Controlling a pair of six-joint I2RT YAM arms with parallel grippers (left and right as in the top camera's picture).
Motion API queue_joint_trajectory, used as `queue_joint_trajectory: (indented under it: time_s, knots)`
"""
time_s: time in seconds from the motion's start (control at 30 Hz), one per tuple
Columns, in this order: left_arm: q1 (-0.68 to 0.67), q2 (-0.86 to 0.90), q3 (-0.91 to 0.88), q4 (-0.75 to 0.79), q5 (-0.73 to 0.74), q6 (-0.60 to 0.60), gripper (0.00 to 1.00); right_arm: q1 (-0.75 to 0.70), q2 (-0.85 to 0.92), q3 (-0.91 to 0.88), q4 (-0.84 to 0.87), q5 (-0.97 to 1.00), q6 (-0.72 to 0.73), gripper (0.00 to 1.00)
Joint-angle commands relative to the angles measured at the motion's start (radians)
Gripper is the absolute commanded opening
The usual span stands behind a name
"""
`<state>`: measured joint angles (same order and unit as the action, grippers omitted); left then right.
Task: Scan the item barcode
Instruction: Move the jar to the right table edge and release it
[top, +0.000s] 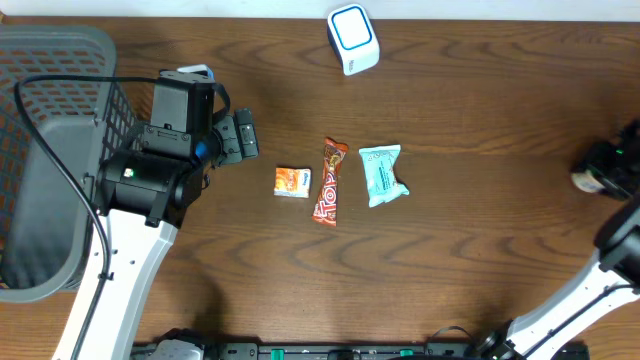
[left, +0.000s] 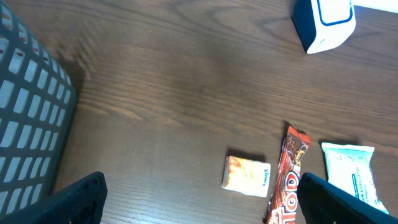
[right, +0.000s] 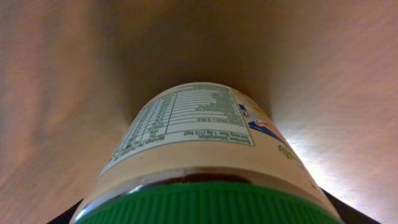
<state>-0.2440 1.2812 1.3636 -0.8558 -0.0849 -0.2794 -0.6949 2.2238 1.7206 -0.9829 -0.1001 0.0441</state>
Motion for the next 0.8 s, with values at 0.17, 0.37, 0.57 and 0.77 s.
queue_joint_trajectory:
  time_s: [0.17,0.37,0.57,0.77]
  knots:
    - [0.003,0.0,0.002,-0.001,-0.01,0.017,0.98,-0.191,0.005,0.005,0.039,-0.002,0.03,0.69]
    - [0.003,0.0,0.002,-0.001,-0.01,0.017,0.98,-0.241,0.002,0.043,0.058,-0.071,0.003,0.99]
    - [0.003,0.0,0.002,0.0,-0.01,0.017,0.98,-0.217,-0.015,0.224,-0.056,-0.055,0.003,0.99]
    - [0.003,0.0,0.002,0.0,-0.01,0.017,0.98,-0.169,-0.068,0.474,-0.297,-0.165,0.032,0.99]
